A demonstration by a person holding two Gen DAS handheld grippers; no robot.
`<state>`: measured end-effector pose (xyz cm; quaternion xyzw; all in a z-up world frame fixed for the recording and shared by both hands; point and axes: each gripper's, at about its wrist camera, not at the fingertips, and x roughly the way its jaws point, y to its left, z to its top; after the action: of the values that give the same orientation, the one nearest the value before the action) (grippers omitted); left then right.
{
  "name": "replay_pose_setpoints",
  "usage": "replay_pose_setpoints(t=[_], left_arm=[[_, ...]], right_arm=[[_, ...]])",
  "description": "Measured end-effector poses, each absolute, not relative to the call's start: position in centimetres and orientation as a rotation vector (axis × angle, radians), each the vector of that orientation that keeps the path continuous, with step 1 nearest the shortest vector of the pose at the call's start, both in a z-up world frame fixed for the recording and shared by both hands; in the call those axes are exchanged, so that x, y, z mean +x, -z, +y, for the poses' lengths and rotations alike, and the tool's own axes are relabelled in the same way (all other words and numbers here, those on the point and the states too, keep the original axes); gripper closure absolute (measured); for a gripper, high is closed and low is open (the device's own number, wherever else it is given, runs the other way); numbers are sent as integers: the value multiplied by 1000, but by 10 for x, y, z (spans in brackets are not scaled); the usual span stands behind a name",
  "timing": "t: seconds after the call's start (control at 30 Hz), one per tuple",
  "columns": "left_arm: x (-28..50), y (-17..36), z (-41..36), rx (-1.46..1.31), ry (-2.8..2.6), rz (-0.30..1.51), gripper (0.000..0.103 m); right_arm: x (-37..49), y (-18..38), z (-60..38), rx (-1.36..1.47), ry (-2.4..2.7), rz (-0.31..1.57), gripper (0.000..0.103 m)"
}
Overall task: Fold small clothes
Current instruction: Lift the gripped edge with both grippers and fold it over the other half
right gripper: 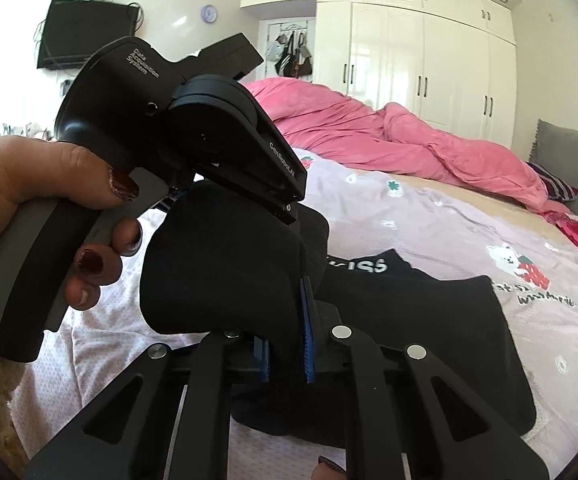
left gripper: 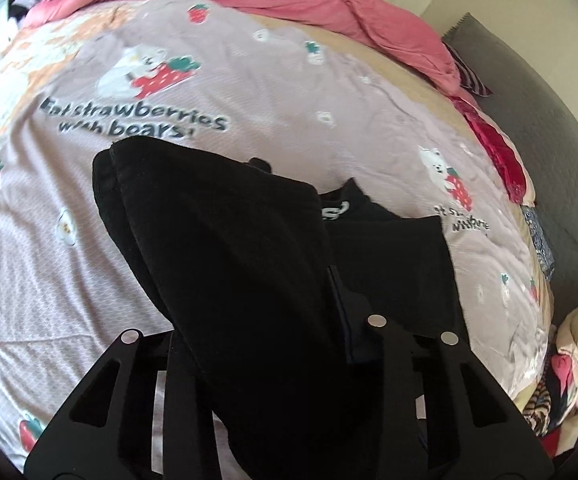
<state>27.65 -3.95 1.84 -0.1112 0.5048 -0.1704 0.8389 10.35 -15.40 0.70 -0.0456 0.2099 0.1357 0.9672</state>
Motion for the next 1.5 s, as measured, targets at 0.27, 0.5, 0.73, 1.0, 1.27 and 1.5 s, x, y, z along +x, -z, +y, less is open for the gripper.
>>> replay_pose_setpoints(t=[0.27, 0.5, 0.73, 1.0, 1.27, 1.5], left_arm=[[272, -37, -77, -187, 400, 1041, 77], [271, -41, -111, -153, 429, 1043, 77], [274, -34, -149, -118, 460, 1068, 77], [279, -19, -189, -73, 482, 1105, 77], [282, -2, -218, -29, 490, 1142, 73], [284, 1, -232, -32, 525, 1149, 46]], right_arm=[[93, -16, -184, -50, -229, 399, 93], [91, -15, -209, -24, -187, 396, 96], [92, -6, -237, 10, -150, 421, 96], [96, 9, -269, 59, -120, 468, 96], [104, 27, -297, 182, -122, 544, 96], [112, 43, -319, 315, -132, 634, 95]])
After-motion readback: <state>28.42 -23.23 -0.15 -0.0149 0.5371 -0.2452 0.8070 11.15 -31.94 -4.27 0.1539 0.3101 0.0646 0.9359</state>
